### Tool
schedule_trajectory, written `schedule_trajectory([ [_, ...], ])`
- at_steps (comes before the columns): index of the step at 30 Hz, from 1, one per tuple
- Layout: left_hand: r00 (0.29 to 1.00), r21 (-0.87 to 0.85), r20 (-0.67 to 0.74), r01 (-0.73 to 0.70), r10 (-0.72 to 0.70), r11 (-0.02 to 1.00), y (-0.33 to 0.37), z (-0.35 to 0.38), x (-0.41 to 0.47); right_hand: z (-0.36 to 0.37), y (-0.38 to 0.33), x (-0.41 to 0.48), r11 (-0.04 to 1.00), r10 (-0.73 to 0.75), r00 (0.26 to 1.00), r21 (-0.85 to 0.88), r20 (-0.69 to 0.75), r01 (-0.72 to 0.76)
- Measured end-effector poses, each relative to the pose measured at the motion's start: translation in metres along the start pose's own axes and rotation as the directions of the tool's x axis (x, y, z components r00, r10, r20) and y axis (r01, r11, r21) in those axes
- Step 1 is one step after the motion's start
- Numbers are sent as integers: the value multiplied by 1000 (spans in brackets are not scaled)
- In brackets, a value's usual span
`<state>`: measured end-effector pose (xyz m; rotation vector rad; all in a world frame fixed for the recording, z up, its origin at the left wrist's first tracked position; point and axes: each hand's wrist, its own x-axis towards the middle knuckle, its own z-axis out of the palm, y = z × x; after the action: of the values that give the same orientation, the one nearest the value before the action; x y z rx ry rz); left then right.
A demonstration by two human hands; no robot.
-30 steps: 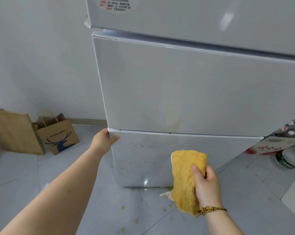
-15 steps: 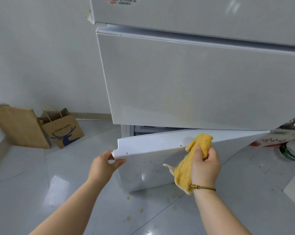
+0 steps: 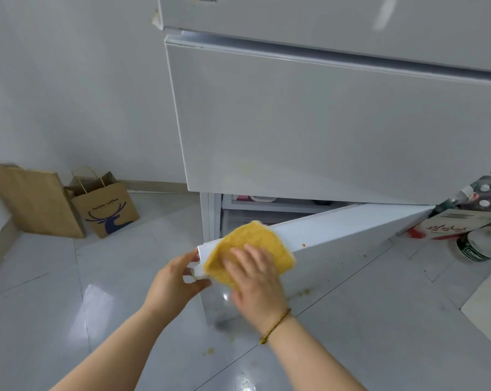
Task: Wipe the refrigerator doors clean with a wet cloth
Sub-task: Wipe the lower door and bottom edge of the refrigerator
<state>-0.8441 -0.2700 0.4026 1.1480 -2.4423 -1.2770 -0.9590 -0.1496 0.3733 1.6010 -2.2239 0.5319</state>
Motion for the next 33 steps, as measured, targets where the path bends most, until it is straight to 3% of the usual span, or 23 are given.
schedule_trajectory([
  [4,995,42,-83,52,-48,998,7,9,-6,-19,77,-12,959,255,963,-101,-86,-264],
  [8,976,82,-170,153,-138,985,20,19,-11,-20,73,7,898,416,908,-137,-52,-419],
  [12,961,62,-224,180,-162,982,26,18,-3,-6,34,9,975,217,974,-45,-59,-219],
  [16,961,57,-225,181,-164,982,25,17,-3,-12,62,0,999,38,997,-21,-60,-39],
  [22,944,17,-247,230,-219,973,22,19,-2,-30,161,-19,976,217,965,-3,-148,-219],
  [25,932,-85,-251,247,-261,965,26,17,12,-25,169,-16,968,248,960,5,-133,-250],
  [30,947,-214,-223,182,-230,960,25,8,39,3,170,-9,972,230,924,25,-306,-234],
  [33,939,-296,-284,106,-193,949,17,12,55,18,173,-9,976,213,898,52,-386,-210],
])
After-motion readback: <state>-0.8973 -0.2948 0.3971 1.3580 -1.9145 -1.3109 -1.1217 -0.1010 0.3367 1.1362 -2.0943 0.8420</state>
